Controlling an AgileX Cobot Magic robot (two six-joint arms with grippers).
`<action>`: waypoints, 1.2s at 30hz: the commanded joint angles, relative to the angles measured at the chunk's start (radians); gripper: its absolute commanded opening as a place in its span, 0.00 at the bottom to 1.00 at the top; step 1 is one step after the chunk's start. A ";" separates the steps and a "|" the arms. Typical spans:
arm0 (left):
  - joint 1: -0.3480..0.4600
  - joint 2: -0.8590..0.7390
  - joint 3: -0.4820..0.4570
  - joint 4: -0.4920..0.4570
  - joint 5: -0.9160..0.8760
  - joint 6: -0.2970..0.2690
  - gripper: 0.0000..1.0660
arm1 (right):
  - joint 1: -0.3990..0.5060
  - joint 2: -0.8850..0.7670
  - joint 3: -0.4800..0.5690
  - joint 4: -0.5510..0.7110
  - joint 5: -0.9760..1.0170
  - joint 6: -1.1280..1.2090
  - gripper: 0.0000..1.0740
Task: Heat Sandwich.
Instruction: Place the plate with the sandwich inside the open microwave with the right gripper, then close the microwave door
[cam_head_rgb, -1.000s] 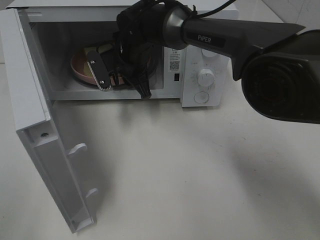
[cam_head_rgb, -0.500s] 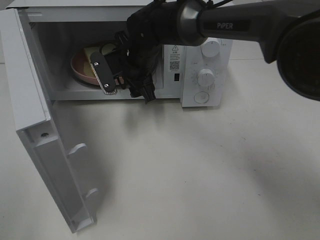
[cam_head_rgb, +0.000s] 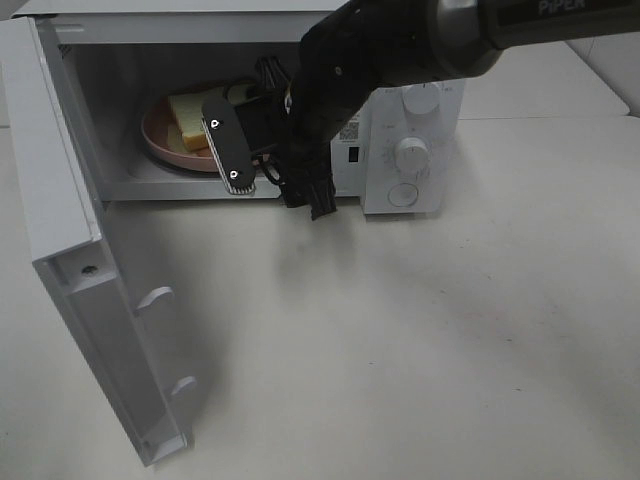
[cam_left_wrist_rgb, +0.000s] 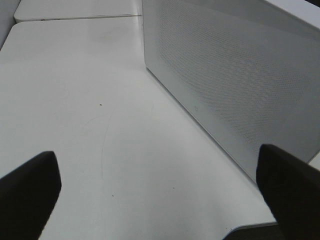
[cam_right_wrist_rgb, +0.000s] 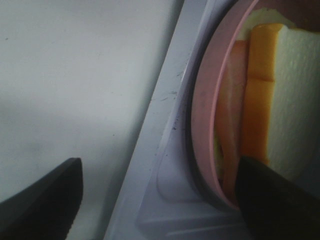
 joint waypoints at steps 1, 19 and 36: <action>0.003 -0.020 0.002 0.000 -0.007 -0.005 0.94 | -0.001 -0.065 0.069 -0.006 -0.015 0.007 0.75; 0.003 -0.020 0.002 0.000 -0.007 -0.005 0.94 | 0.002 -0.365 0.389 -0.001 -0.022 0.112 0.73; 0.003 -0.020 0.002 0.000 -0.007 -0.005 0.94 | 0.002 -0.730 0.687 0.024 0.083 0.307 0.71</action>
